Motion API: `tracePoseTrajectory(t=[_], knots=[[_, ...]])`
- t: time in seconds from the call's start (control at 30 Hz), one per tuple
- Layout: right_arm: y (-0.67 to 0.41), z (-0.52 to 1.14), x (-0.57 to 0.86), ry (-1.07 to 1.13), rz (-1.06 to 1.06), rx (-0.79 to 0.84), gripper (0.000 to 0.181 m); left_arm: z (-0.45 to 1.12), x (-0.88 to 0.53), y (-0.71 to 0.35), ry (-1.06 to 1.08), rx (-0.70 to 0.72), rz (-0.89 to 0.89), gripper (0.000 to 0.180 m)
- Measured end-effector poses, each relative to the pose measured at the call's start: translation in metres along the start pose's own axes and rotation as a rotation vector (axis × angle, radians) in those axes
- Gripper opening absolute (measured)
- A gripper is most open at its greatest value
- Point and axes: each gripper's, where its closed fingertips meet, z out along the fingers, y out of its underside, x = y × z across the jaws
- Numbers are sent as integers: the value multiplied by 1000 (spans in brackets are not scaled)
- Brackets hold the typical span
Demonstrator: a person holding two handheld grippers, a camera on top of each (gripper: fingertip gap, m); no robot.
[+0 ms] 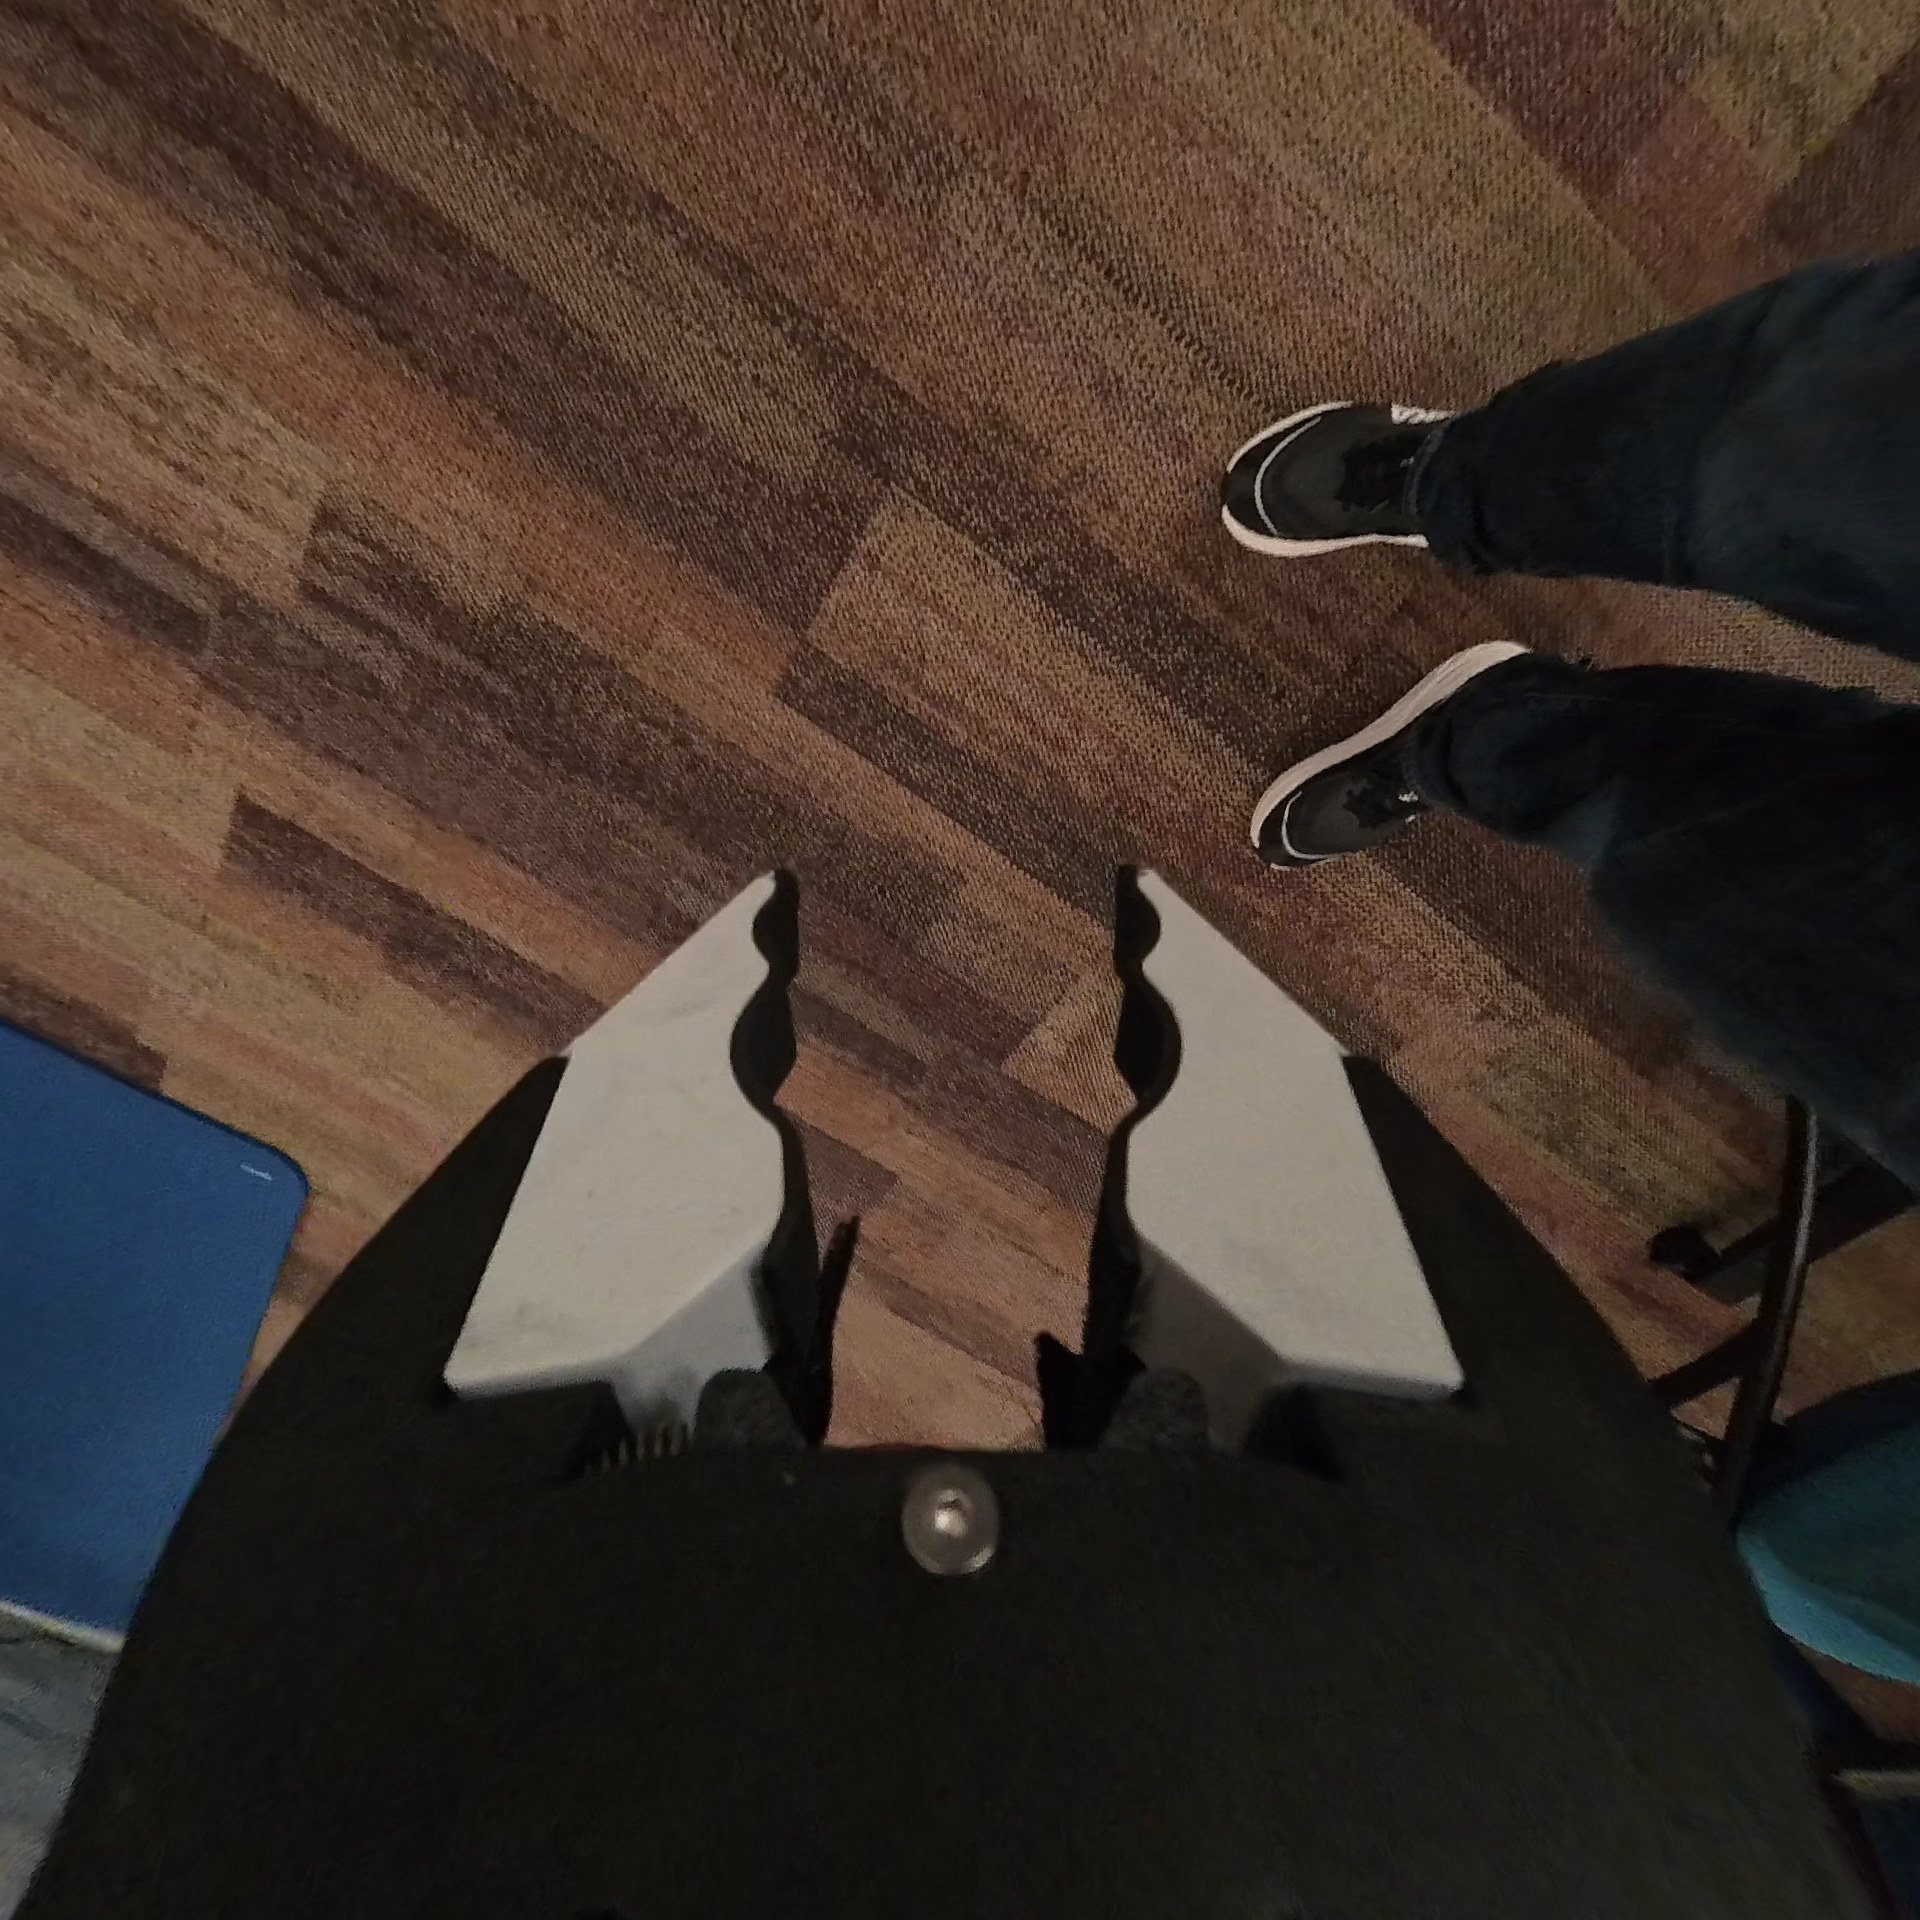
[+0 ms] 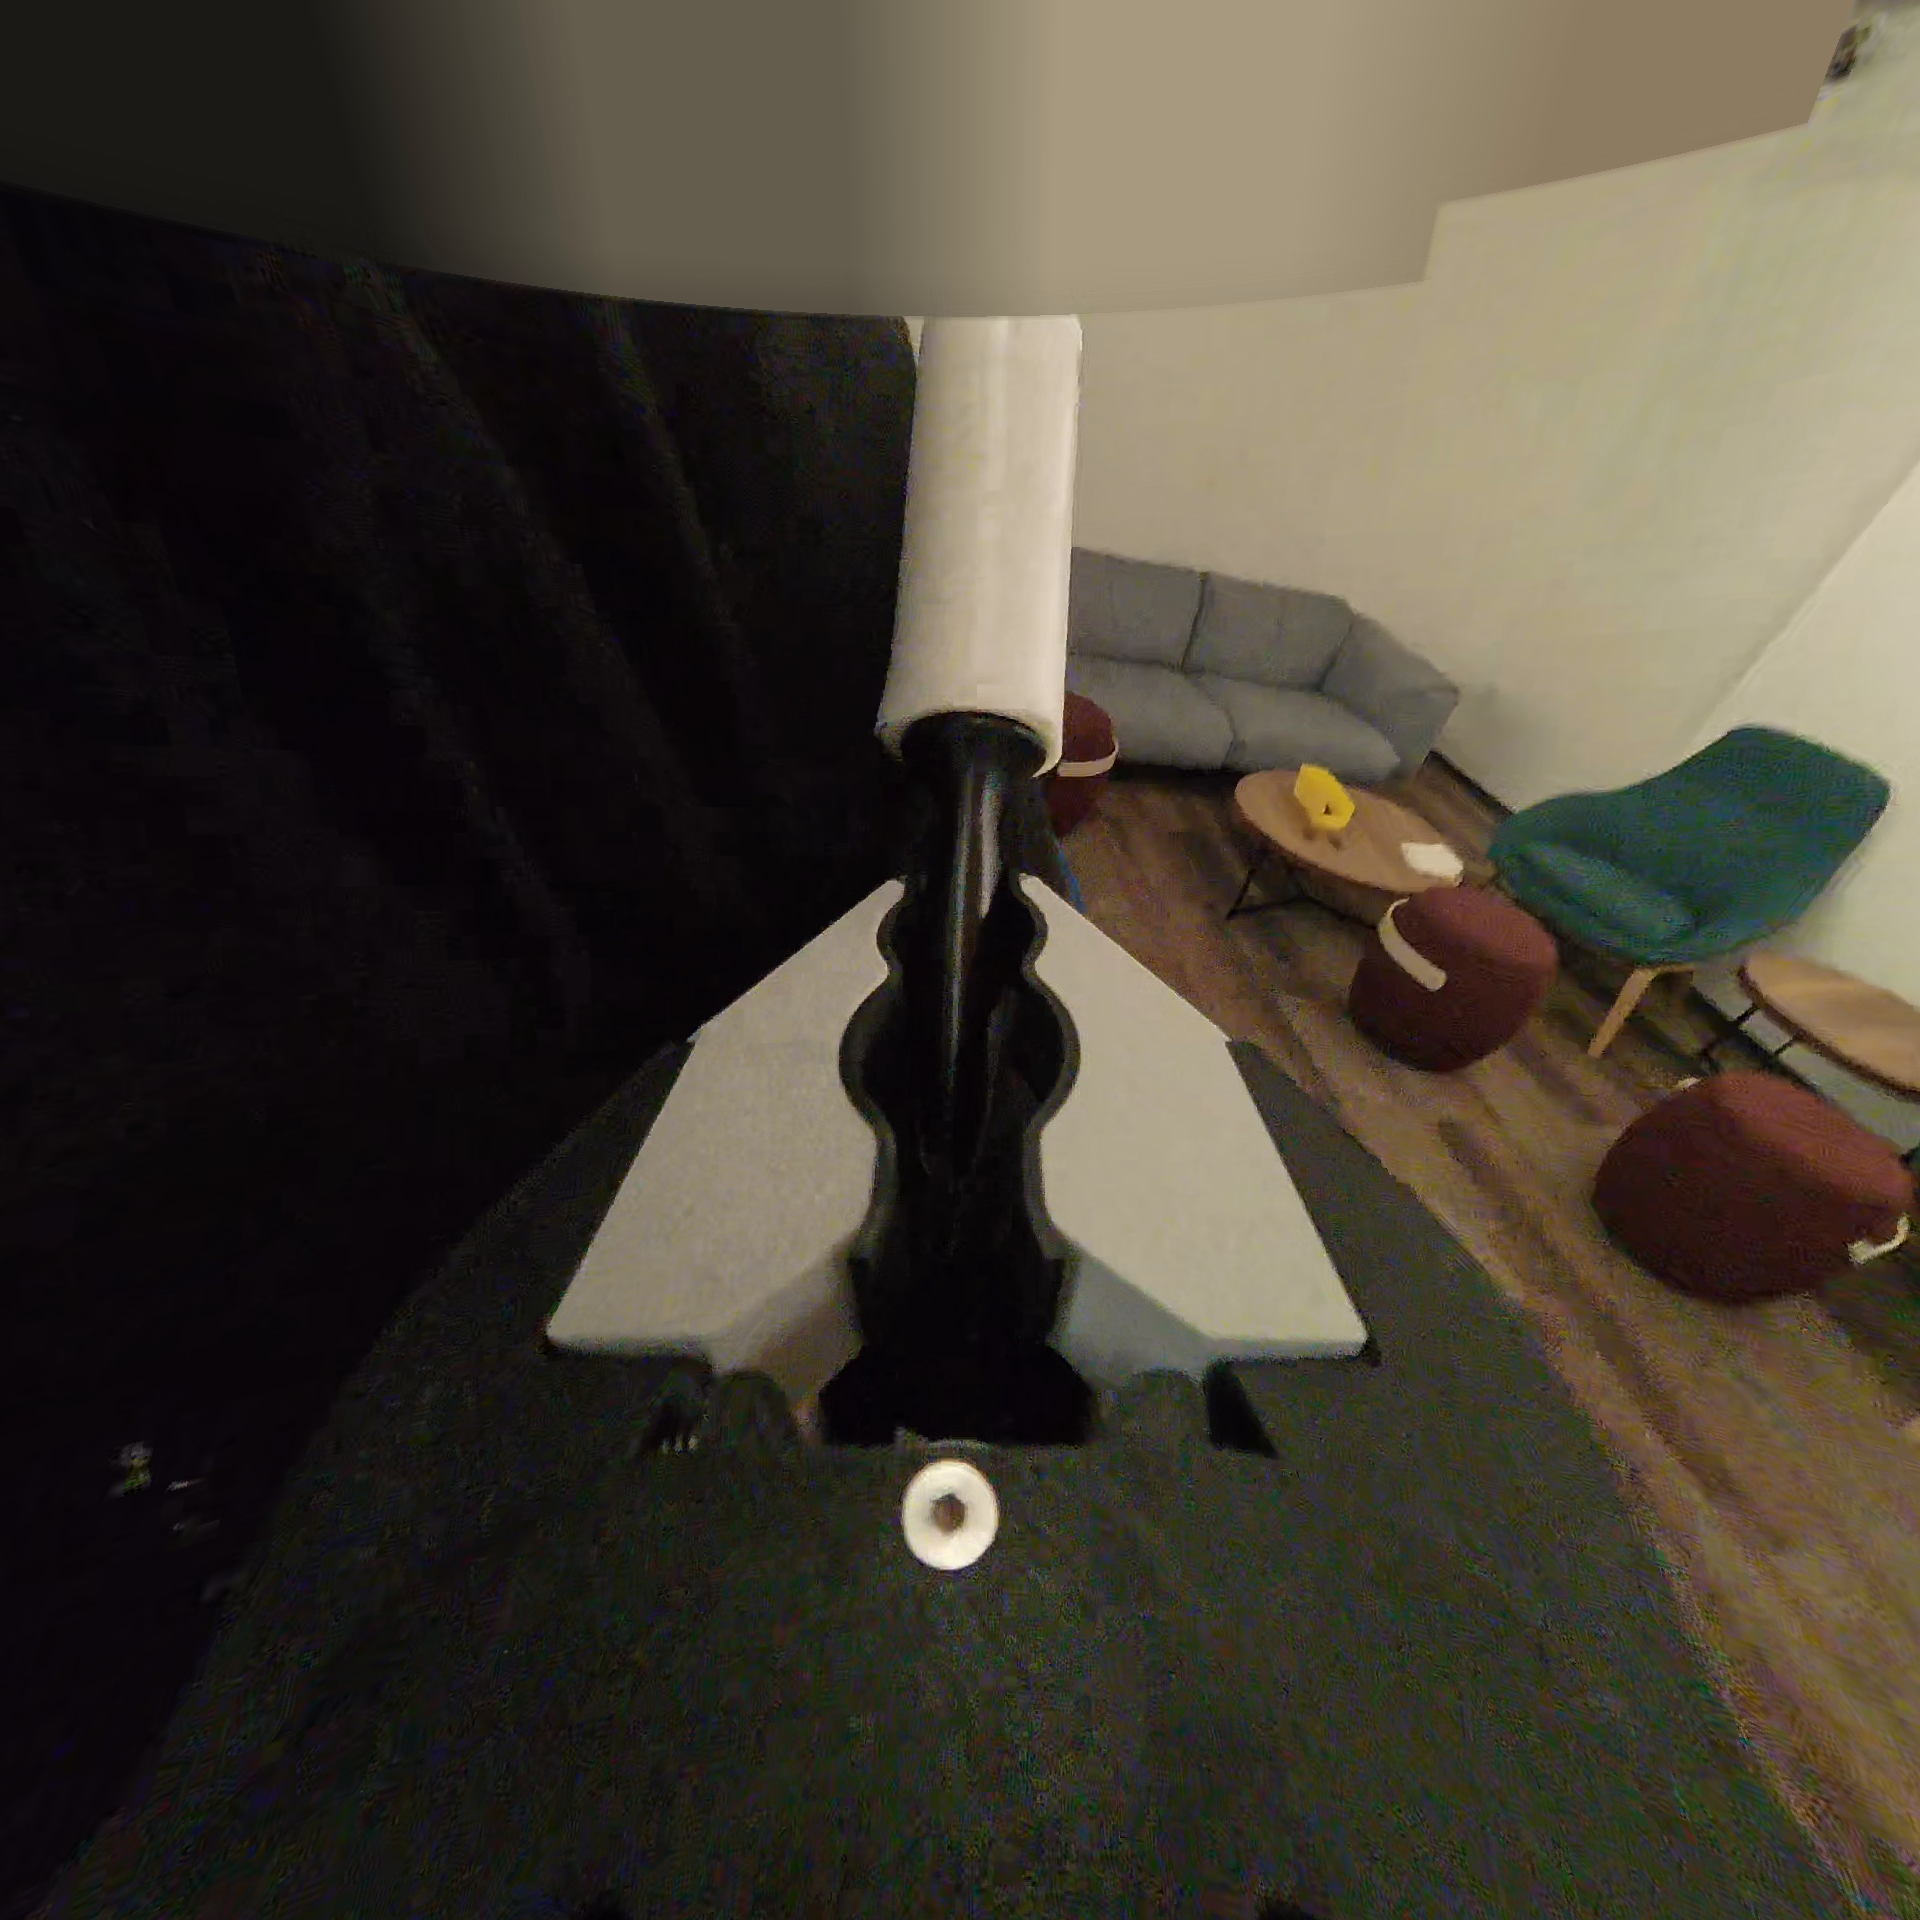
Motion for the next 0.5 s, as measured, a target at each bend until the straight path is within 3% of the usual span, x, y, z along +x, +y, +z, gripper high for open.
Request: tracePoseTrajectory(t=[0.33, 0.5], knots=[[16, -17, 30, 58, 96, 23, 12, 3, -17, 87, -15, -66, -201, 59], [42, -33, 54, 149, 93, -85, 12, -25, -32, 81, -60, 61, -330, 62]])
